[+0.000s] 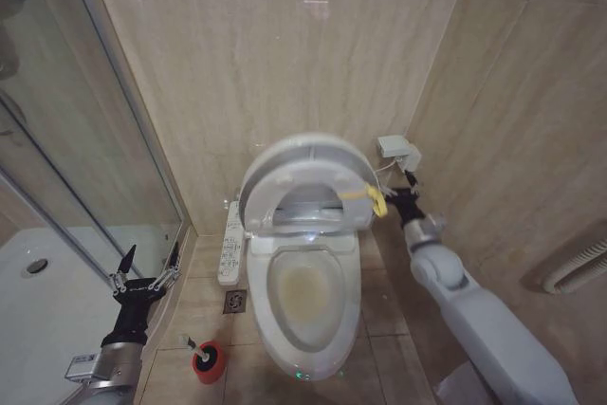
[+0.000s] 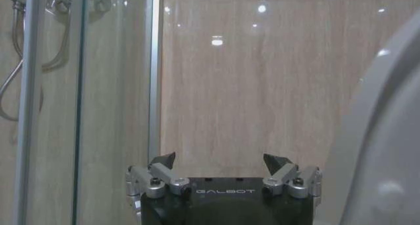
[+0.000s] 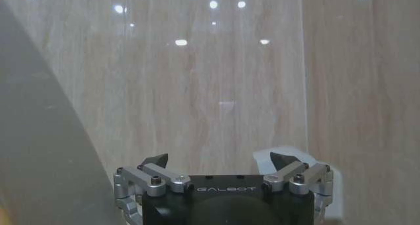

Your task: Open the toilet lid, clean the toilet bowl with a toilet brush, close the toilet lid, and flush.

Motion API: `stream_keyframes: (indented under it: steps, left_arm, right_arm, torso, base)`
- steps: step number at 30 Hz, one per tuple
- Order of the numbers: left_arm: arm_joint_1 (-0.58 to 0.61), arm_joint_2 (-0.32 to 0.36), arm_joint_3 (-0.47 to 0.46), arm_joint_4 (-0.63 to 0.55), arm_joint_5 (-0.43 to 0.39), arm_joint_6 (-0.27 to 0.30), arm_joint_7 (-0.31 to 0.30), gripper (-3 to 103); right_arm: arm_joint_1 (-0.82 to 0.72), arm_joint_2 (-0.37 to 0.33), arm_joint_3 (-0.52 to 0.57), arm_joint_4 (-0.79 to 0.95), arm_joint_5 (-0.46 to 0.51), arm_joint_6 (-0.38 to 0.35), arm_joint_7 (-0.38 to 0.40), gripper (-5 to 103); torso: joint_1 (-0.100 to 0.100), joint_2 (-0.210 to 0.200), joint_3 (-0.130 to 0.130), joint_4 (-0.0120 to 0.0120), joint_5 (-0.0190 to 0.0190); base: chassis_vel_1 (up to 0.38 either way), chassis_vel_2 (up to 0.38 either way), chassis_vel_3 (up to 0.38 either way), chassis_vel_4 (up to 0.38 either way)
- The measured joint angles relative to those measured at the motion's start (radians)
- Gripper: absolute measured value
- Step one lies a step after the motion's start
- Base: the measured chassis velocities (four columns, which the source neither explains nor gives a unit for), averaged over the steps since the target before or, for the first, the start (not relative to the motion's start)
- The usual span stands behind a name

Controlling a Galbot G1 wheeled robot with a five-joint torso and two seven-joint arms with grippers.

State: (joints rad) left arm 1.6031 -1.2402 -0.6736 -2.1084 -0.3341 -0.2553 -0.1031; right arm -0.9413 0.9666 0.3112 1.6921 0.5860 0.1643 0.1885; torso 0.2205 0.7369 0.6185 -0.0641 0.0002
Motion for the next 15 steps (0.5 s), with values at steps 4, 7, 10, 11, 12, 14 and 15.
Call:
stream_keyframes:
  steps: [4,7,10,11,12,14,15]
  left_arm:
    - [0.0,0.0,0.0,0.0,0.0,0.0,0.0,92]
    - [0.0,0.0,0.0,0.0,0.0,0.0,0.0,92]
    - [0.0,0.0,0.0,0.0,0.0,0.0,0.0,92]
    - [0.0,0.0,0.0,0.0,0.0,0.0,0.0,92]
    - [0.0,0.0,0.0,0.0,0.0,0.0,0.0,92]
    - [0.0,0.0,0.0,0.0,0.0,0.0,0.0,92]
    - [0.0,0.0,0.0,0.0,0.0,0.0,0.0,92]
  right_arm:
    - [-0.11,-0.007,0.059,0.071,-0.001,0.009,-0.008,100]
    - [-0.155,0.002,0.082,0.096,-0.004,0.014,-0.007,100]
    - [-0.219,0.036,0.109,0.13,-0.015,0.023,-0.004,100]
    - [-0.232,0.045,0.113,0.137,-0.021,0.027,-0.003,100]
    - [-0.261,0.071,0.118,0.15,-0.041,0.04,-0.002,100]
    - [-0.285,0.101,0.122,0.164,-0.058,0.046,0.006,100]
    - [-0.285,0.101,0.122,0.164,-0.058,0.046,0.006,100]
  torso:
    - [0.0,0.0,0.0,0.0002,-0.0004]
    - [0.0,0.0,0.0,0.0002,-0.0003]
    - [0.0,0.0,0.0,0.0001,-0.0002]
    - [0.0,0.0,0.0,0.0002,-0.0002]
    - [0.0,0.0,0.0,0.0001,-0.0003]
    - [0.0,0.0,0.0,-0.0002,-0.0002]
    - [0.0,0.0,0.0,-0.0002,-0.0002]
  base:
    - [0.0,0.0,0.0,0.0]
    - [0.0,0.0,0.0,0.0]
    - [0.0,0.0,0.0,0.0]
    - [0.0,0.0,0.0,0.0]
    - [0.0,0.0,0.0,0.0]
    - [0.0,0.0,0.0,0.0]
    - [0.0,0.0,0.0,0.0]
